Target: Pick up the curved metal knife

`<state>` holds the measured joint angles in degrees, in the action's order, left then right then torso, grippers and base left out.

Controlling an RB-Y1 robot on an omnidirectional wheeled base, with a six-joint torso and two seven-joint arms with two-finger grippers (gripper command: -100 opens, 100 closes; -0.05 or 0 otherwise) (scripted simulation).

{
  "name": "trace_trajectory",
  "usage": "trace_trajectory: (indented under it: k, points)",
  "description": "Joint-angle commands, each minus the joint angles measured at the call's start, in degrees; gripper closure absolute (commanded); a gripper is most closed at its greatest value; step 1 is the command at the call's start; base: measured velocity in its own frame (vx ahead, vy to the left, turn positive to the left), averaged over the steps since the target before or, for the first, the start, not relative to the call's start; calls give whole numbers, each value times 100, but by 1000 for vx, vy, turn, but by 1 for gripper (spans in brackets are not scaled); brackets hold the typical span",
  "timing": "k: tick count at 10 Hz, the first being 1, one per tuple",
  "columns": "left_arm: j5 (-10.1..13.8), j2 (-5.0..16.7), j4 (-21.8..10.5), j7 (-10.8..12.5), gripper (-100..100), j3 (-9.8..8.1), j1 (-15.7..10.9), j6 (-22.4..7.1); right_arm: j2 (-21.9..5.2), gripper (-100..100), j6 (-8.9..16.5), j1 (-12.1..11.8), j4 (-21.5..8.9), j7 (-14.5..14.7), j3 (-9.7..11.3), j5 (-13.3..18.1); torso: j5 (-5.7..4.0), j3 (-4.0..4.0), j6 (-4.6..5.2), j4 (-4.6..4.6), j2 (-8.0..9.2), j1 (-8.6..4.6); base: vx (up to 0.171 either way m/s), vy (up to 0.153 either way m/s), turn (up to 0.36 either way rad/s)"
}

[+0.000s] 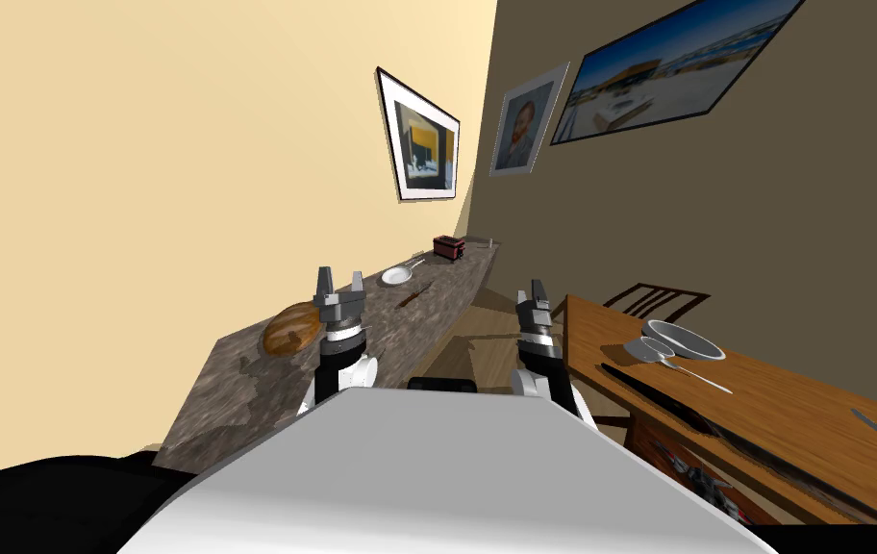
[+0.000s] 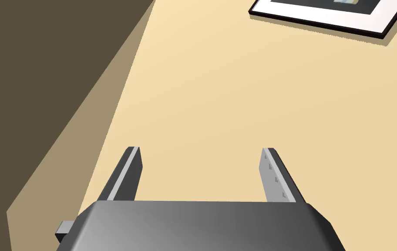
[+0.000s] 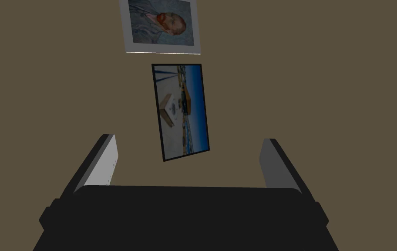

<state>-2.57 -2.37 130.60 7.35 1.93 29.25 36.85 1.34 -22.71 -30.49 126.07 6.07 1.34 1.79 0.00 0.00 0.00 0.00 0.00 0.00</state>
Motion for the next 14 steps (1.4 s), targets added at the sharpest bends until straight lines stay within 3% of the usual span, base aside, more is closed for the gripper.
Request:
trace_trajectory:
  k: [1,3,6,14]
  points:
    - [39,286,2,37,-100,-13,-5,-120,0,0,0,0,0,0,0,0,0,0,0,0,0,0,8,-7,-13]
    - [79,492,5,74,-100,-25,-9,-240,0,0,0,0,0,0,0,0,-1,-3,0,-1,-6,-3,19,-16,-14]
    - [262,1010,37,254,-100,-79,-24,-736,0,0,0,0,0,0,0,0,-1,-5,1,-2,-9,-7,27,-26,-30]
    - [626,1515,130,624,-100,-181,-45,-1811,0,0,0,0,0,0,0,0,-2,-6,0,-3,-11,-10,27,-23,-26]
